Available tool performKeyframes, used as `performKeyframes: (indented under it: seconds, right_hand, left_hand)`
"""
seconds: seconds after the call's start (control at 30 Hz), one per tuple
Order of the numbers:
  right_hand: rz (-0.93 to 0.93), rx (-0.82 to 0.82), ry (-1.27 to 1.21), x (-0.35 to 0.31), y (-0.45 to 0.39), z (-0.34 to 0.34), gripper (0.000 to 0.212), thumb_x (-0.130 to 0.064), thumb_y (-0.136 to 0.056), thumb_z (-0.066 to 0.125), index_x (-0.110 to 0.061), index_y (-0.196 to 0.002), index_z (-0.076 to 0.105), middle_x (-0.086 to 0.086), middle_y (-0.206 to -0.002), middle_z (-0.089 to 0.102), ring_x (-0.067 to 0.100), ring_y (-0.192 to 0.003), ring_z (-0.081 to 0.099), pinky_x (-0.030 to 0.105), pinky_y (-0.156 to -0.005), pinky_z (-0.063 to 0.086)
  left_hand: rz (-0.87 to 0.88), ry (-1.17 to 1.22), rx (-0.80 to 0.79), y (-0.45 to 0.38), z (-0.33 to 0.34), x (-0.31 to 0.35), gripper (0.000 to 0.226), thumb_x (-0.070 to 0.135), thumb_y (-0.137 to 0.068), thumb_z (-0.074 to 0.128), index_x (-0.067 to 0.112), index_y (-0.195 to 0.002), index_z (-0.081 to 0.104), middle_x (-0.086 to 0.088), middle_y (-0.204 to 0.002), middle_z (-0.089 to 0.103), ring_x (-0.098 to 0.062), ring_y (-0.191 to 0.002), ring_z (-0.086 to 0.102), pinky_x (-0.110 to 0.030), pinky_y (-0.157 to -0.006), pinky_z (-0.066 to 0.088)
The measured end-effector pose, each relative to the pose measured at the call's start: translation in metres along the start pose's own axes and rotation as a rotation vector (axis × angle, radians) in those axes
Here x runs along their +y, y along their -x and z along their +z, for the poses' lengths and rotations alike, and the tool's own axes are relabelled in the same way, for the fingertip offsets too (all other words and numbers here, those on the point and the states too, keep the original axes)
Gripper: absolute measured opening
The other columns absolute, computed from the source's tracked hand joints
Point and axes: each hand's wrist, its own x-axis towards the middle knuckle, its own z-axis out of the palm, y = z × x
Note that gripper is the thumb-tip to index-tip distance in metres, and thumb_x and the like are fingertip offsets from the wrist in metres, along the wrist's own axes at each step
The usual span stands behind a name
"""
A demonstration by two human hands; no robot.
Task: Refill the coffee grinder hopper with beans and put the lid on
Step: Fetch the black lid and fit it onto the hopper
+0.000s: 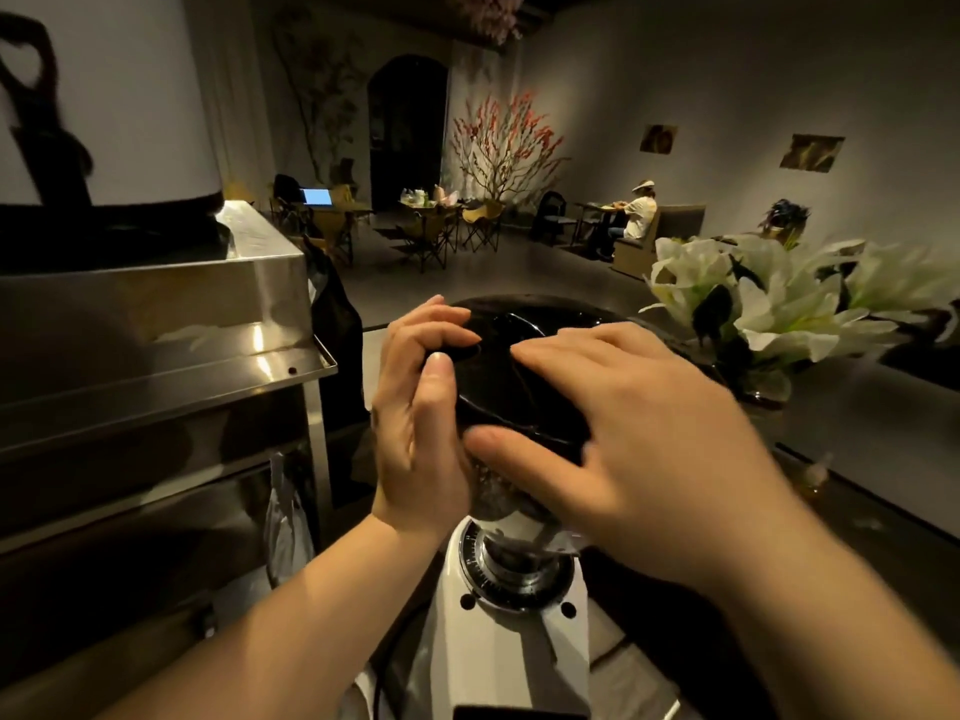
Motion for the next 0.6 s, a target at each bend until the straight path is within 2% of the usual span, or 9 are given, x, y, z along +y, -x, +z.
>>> performKeyframes:
  seconds: [0.07, 0.1, 0.17, 0.27, 0.37, 0.47, 0.53, 0.6]
  right_hand:
    - [-0.062, -0.186, -0.211, 0.033, 0.003, -0.021, 0.079, -0.091, -0.083, 0.054, -0.051, -0.151, 0.057, -0.035, -0.157, 0.052, -0.008, -0.149, 0.041, 0.044, -0.122, 0.044]
    - [-0.061, -0.210, -0.271, 0.044, 0.006, -0.026, 0.079, -0.089, -0.080, 0.061, -0.055, -0.151, 0.056, -0.037, -0.160, 0.048, -0.008, -0.153, 0.038, 0.048, -0.125, 0.041]
    - [-0.022, -0.122, -0.294, 0.054, 0.011, -0.021, 0.078, -0.085, -0.077, 0.063, -0.055, -0.149, 0.055, -0.036, -0.161, 0.047, -0.008, -0.155, 0.037, 0.051, -0.127, 0.038]
    - [0.063, 0.027, -0.141, 0.029, 0.017, -0.007, 0.082, -0.096, -0.080, 0.047, -0.052, -0.149, 0.059, -0.031, -0.161, 0.051, -0.005, -0.153, 0.041, 0.046, -0.125, 0.040]
    - [0.160, 0.169, 0.106, -0.012, 0.015, 0.011, 0.091, -0.096, -0.089, 0.031, -0.037, -0.147, 0.067, -0.009, -0.155, 0.065, 0.016, -0.147, 0.057, 0.052, -0.117, 0.046]
    - [0.222, 0.139, 0.261, -0.041, 0.004, 0.024, 0.097, -0.089, -0.095, 0.020, -0.022, -0.144, 0.071, 0.008, -0.145, 0.073, 0.030, -0.138, 0.066, 0.053, -0.107, 0.051]
    - [0.084, 0.087, 0.304, -0.022, 0.000, 0.013, 0.097, -0.090, -0.095, 0.024, -0.019, -0.139, 0.073, 0.009, -0.137, 0.077, 0.030, -0.126, 0.073, 0.050, -0.097, 0.055]
    - [-0.086, 0.015, 0.174, 0.022, 0.004, -0.006, 0.087, -0.093, -0.090, 0.041, -0.030, -0.141, 0.073, -0.007, -0.146, 0.073, 0.016, -0.131, 0.068, 0.050, -0.103, 0.056]
  left_hand:
    - [0.030, -0.038, -0.003, 0.000, 0.001, 0.001, 0.035, 0.025, -0.099, 0.037, 0.002, -0.103, 0.064, -0.014, -0.118, 0.065, -0.024, -0.132, 0.058, -0.043, -0.115, 0.044]
    - [0.027, -0.037, -0.003, -0.001, 0.002, 0.002, 0.036, 0.025, -0.099, 0.037, 0.001, -0.103, 0.064, -0.014, -0.117, 0.065, -0.023, -0.130, 0.059, -0.040, -0.114, 0.044]
    - [0.011, -0.027, -0.005, -0.001, 0.002, 0.002, 0.037, 0.025, -0.098, 0.037, 0.000, -0.104, 0.063, -0.015, -0.118, 0.065, -0.024, -0.131, 0.059, -0.041, -0.115, 0.044]
    - [0.029, -0.037, 0.014, 0.000, 0.002, 0.002, 0.037, 0.026, -0.098, 0.036, 0.001, -0.106, 0.063, -0.016, -0.128, 0.064, -0.025, -0.138, 0.055, -0.043, -0.117, 0.043]
    - [0.053, -0.036, 0.006, 0.003, 0.001, 0.002, 0.030, 0.021, -0.099, 0.037, 0.006, -0.105, 0.062, -0.016, -0.136, 0.061, -0.029, -0.141, 0.052, -0.041, -0.117, 0.042]
    - [-0.031, 0.046, -0.009, 0.003, 0.000, 0.002, 0.030, 0.010, -0.102, 0.033, 0.013, -0.104, 0.063, -0.012, -0.129, 0.065, -0.028, -0.140, 0.054, -0.039, -0.119, 0.040]
    - [-0.007, 0.002, -0.008, 0.002, -0.001, 0.001, 0.030, 0.012, -0.103, 0.033, 0.008, -0.104, 0.063, -0.012, -0.122, 0.066, -0.029, -0.136, 0.057, -0.038, -0.117, 0.042]
    - [0.029, -0.055, -0.007, 0.001, -0.001, 0.002, 0.032, 0.021, -0.101, 0.035, 0.003, -0.105, 0.062, -0.013, -0.119, 0.066, -0.025, -0.131, 0.059, -0.034, -0.113, 0.043]
